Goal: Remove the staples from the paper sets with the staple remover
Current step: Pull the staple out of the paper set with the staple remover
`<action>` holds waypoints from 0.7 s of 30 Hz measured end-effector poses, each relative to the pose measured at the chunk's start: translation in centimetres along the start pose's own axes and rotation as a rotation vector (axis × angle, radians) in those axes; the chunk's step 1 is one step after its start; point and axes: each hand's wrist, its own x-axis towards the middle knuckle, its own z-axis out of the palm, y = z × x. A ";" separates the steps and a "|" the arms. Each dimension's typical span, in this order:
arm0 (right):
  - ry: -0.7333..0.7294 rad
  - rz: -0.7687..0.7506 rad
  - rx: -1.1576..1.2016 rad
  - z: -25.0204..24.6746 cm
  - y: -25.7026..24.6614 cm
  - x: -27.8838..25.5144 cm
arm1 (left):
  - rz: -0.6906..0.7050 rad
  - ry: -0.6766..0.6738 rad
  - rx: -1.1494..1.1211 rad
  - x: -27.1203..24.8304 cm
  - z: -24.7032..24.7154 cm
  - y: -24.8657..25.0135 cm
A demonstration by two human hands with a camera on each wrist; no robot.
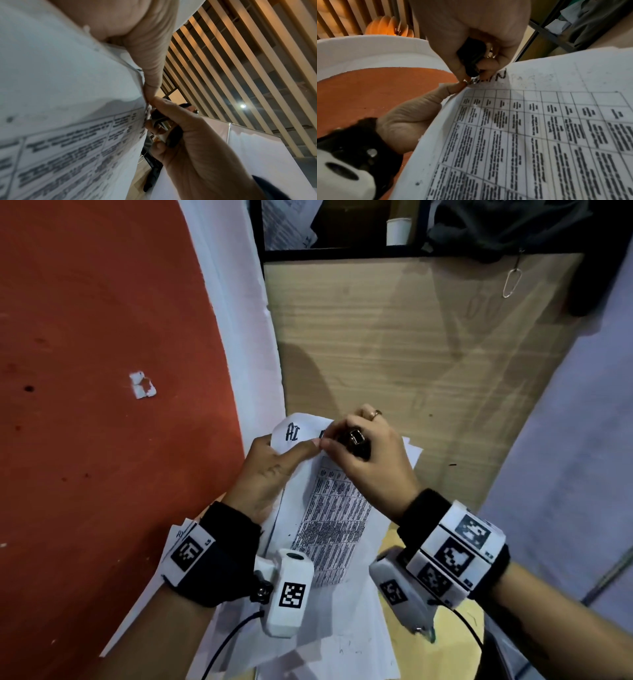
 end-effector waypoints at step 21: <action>-0.160 0.086 -0.064 -0.6 -0.6 0.9 | -0.008 -0.051 0.016 0.2 -1.0 -0.3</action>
